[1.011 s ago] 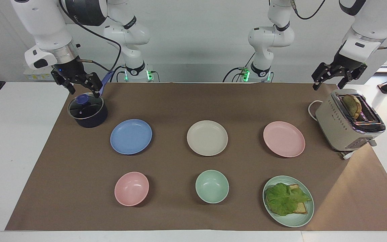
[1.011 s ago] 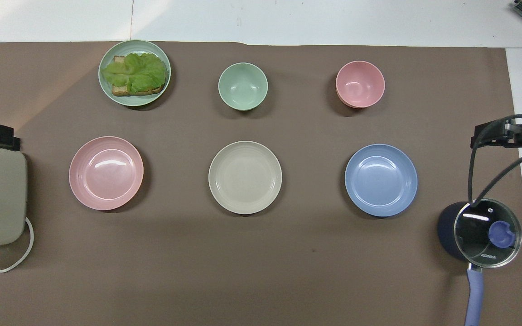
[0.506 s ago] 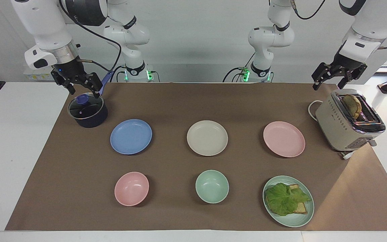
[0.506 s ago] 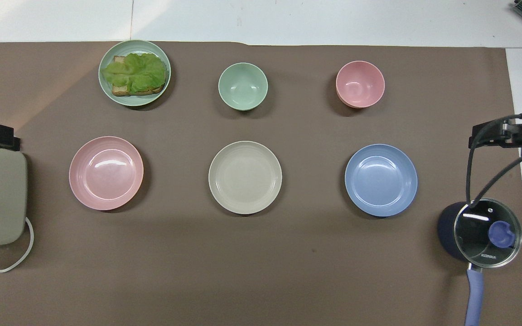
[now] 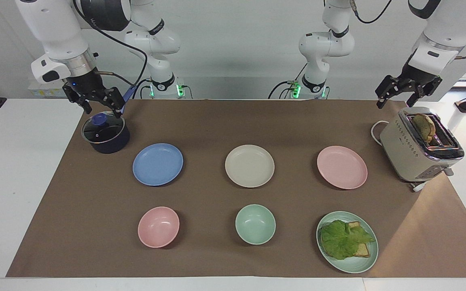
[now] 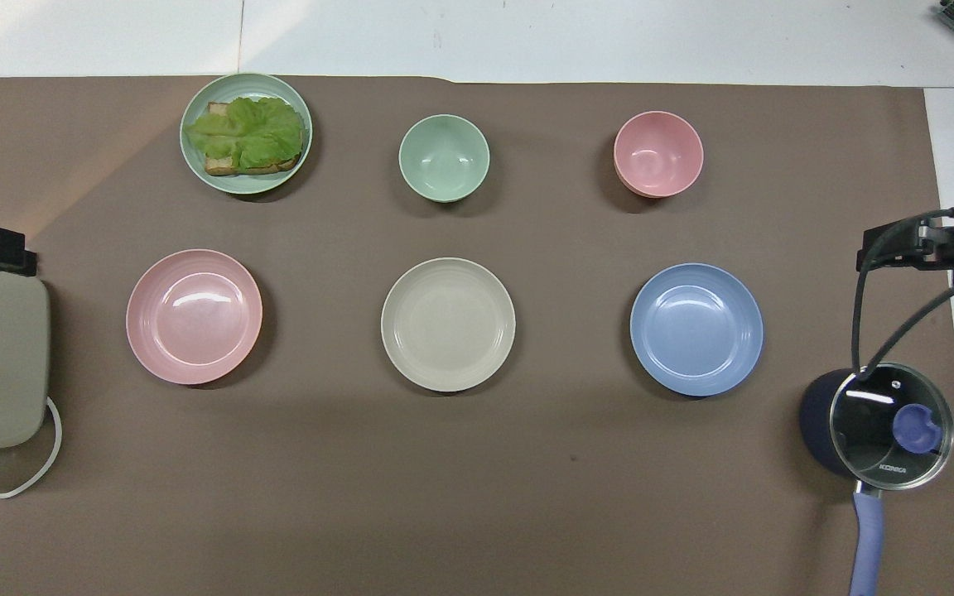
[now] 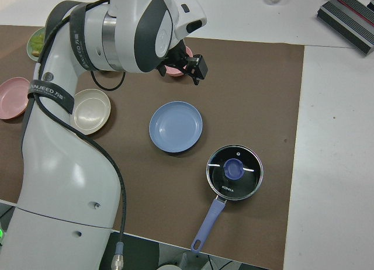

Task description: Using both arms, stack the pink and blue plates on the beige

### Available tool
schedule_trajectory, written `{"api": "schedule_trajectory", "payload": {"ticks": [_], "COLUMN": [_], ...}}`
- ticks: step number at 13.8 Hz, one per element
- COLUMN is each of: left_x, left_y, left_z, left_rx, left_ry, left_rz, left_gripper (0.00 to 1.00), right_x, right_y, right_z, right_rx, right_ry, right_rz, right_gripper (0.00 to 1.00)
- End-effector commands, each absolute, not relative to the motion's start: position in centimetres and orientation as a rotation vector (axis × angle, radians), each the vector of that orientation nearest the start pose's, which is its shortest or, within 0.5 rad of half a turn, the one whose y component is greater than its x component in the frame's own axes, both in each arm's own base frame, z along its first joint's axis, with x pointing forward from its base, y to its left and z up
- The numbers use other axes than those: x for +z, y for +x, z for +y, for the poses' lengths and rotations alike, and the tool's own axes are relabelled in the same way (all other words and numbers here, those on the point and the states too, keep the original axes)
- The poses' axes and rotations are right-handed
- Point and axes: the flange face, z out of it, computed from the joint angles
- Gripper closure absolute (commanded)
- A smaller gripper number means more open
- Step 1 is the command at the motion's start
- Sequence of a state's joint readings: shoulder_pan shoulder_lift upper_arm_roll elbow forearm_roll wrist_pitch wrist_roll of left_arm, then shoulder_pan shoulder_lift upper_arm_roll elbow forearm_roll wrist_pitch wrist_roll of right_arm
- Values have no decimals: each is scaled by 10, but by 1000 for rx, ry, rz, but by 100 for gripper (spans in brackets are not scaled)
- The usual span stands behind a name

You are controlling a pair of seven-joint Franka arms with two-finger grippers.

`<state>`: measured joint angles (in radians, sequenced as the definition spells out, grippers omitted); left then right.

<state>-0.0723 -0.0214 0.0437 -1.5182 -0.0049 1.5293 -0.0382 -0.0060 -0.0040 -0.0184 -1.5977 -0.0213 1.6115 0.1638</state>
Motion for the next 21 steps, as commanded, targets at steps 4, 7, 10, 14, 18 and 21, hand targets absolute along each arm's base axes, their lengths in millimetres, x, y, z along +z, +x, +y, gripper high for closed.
{"api": "schedule_trajectory", "payload": {"ticks": [4,7,10,14,18,21], "left_x": [631,554,486,400,354,334], "left_y": [533,540,544,554,557,555], "left_z": [19,38,51,51,49,48], "left_rx": [24,46,60,113,163,182], "left_ry": [-3130,-3129,-3126,-3120,-3117,-3115], "left_rz": [-115,-143,-178,-186,-190,-194], "left_gripper": [0,0,0,0,0,0], "right_x": [622,622,621,621,621,621], "right_y": [554,554,554,554,554,554], "right_z": [-17,-17,-17,-17,-17,-17], "right_rx": [-38,-38,-35,-35,-35,-35], "right_ry": [-3141,-3142,-3141,-3141,-3141,-3141], "right_rz": [284,285,284,284,284,284], "right_gripper": [0,0,0,0,0,0]}}
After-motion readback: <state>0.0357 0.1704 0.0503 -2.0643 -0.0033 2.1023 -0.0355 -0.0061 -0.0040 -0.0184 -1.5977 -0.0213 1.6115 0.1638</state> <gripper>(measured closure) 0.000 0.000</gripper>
